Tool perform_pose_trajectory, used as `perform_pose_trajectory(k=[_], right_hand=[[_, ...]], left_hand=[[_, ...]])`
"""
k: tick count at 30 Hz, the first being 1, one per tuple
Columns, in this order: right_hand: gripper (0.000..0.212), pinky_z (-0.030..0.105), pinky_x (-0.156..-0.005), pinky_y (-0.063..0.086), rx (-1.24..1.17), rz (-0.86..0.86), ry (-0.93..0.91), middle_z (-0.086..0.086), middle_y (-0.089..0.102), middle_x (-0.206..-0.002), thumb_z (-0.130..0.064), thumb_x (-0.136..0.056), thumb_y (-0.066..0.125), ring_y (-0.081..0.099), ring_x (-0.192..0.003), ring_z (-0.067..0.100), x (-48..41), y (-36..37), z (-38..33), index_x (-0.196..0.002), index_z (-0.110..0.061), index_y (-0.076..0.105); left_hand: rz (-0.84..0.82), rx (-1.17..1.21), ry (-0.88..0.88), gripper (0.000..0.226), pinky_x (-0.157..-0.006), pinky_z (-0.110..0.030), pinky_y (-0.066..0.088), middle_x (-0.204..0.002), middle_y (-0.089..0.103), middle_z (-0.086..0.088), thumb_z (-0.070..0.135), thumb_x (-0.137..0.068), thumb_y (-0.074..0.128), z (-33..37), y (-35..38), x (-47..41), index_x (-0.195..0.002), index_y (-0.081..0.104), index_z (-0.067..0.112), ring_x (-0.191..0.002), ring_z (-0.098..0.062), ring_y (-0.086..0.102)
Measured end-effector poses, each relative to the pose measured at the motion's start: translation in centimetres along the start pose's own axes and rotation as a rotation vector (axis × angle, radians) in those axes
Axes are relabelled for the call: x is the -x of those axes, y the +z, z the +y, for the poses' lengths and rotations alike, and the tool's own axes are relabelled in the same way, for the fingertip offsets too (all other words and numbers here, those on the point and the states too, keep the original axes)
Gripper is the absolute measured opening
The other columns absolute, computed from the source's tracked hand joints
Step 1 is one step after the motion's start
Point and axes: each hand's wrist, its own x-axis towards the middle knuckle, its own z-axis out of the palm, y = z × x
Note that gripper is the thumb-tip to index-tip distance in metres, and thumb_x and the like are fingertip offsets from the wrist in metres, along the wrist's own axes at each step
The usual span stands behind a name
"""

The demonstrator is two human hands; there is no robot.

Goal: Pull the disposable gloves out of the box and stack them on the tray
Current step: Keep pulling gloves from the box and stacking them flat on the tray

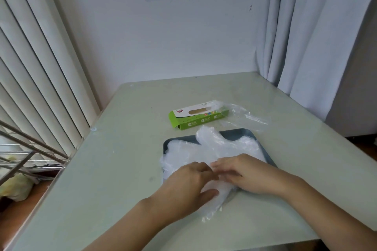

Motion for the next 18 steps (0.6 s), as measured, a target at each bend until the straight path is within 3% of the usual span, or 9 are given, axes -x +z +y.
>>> perform_pose_trajectory(k=[1, 3, 7, 10, 15, 18], right_hand=[[0.034, 0.015, -0.111, 0.027, 0.032, -0.026, -0.003, -0.021, 0.046, -0.142, -0.026, -0.098, 0.050, 0.038, -0.131, -0.005, 0.0, 0.2, 0.2, -0.131, -0.035, 0.056], [0.042, 0.016, -0.115, 0.017, 0.105, -0.069, 0.010, -0.022, 0.028, -0.152, -0.027, -0.100, 0.046, 0.023, -0.139, -0.005, -0.1, 0.5, 0.8, -0.140, -0.038, 0.044], [0.050, 0.019, -0.116, 0.004, 0.224, -0.174, 0.010, -0.019, 0.003, -0.159, -0.035, -0.103, 0.036, 0.001, -0.145, -0.001, -0.6, 0.4, 0.7, -0.150, -0.039, 0.019], [0.059, 0.026, -0.117, 0.000, 0.267, -0.238, 0.061, -0.017, -0.009, -0.158, -0.048, -0.100, 0.034, -0.010, -0.146, 0.005, -2.0, -0.2, 0.8, -0.151, -0.041, 0.005], [0.063, 0.031, -0.119, -0.004, 0.329, -0.194, 0.074, -0.013, -0.013, -0.158, -0.053, -0.099, 0.029, -0.015, -0.146, 0.009, -5.0, -1.3, 2.5, -0.152, -0.034, 0.001], [0.058, 0.030, -0.118, -0.002, 0.397, -0.088, 0.032, -0.011, -0.006, -0.159, -0.046, -0.101, 0.033, -0.010, -0.147, 0.009, -5.9, -1.6, 2.9, -0.153, -0.028, 0.016]], left_hand=[[-0.039, 0.030, -0.012, 0.033, -0.097, -0.016, 0.038, -0.127, 0.060, 0.004, 0.035, -0.096, 0.053, -0.2, 0.4, 0.3, -0.123, 0.064, 0.020, -0.114, -0.011, 0.055], [-0.103, 0.077, -0.011, 0.040, -0.107, -0.022, 0.033, -0.140, 0.052, 0.003, 0.039, -0.099, 0.046, -0.5, 0.9, 0.9, -0.130, 0.059, 0.017, -0.130, -0.010, 0.044], [-0.189, 0.114, -0.017, 0.043, -0.111, -0.010, 0.017, -0.150, 0.041, 0.007, 0.041, -0.101, 0.043, -0.8, 1.0, 1.3, -0.139, 0.052, 0.022, -0.142, -0.005, 0.025], [-0.215, 0.127, -0.036, 0.045, -0.115, -0.014, 0.018, -0.152, 0.037, 0.009, 0.042, -0.100, 0.044, -1.1, 1.0, 1.3, -0.141, 0.049, 0.024, -0.144, -0.005, 0.021], [-0.248, 0.112, -0.076, 0.048, -0.116, -0.018, 0.019, -0.152, 0.035, 0.011, 0.046, -0.099, 0.044, -0.9, 0.9, 1.4, -0.142, 0.046, 0.025, -0.144, -0.004, 0.021], [-0.243, 0.122, -0.087, 0.048, -0.115, -0.014, 0.017, -0.152, 0.034, 0.012, 0.046, -0.098, 0.045, -1.0, 0.9, 1.4, -0.142, 0.046, 0.026, -0.144, -0.002, 0.020]])
